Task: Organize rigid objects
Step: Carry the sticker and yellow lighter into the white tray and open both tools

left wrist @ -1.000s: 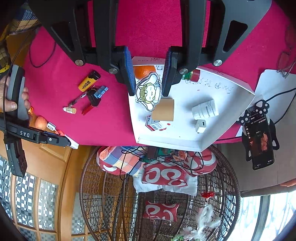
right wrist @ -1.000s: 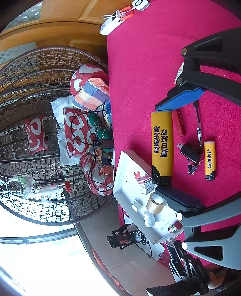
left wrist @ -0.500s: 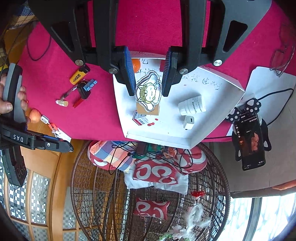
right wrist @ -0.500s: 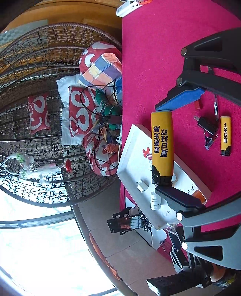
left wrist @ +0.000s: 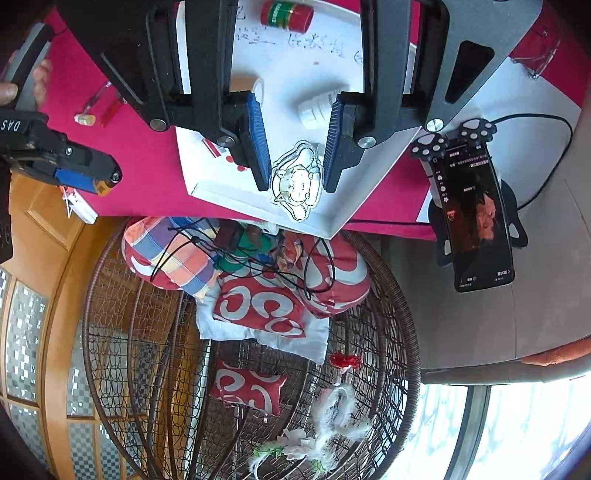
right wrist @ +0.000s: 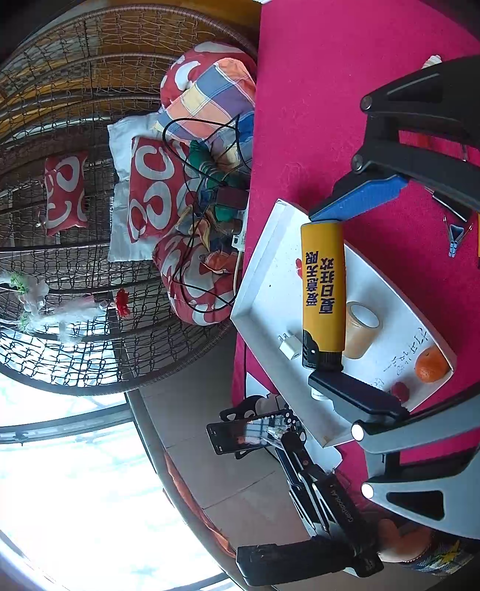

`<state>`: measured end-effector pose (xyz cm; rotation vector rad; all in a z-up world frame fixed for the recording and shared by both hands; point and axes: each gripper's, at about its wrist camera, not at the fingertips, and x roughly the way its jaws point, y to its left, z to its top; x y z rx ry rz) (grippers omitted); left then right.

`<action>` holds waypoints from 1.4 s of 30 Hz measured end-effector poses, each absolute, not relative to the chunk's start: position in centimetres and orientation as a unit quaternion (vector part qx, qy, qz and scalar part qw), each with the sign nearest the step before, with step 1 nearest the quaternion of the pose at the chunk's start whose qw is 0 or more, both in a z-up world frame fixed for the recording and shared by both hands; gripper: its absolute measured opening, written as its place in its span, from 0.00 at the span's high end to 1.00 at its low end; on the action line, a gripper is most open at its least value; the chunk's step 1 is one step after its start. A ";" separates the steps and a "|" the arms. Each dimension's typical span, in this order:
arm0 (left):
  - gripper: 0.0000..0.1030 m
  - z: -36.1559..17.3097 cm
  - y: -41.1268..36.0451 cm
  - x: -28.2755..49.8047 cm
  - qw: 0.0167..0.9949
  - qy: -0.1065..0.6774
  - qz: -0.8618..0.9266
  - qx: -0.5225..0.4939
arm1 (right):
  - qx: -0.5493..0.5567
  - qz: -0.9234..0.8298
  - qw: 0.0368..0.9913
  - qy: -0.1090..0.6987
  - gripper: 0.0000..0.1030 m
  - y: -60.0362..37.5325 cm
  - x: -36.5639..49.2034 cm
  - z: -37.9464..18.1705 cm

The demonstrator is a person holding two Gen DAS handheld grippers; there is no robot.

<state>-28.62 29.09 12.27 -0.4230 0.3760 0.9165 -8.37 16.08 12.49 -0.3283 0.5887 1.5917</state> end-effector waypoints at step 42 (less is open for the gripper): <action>0.00 10.8 25.7 -27.1 0.832 0.159 0.490 -0.209 | -0.107 0.694 0.663 0.259 0.00 14.9 -9.5 7.6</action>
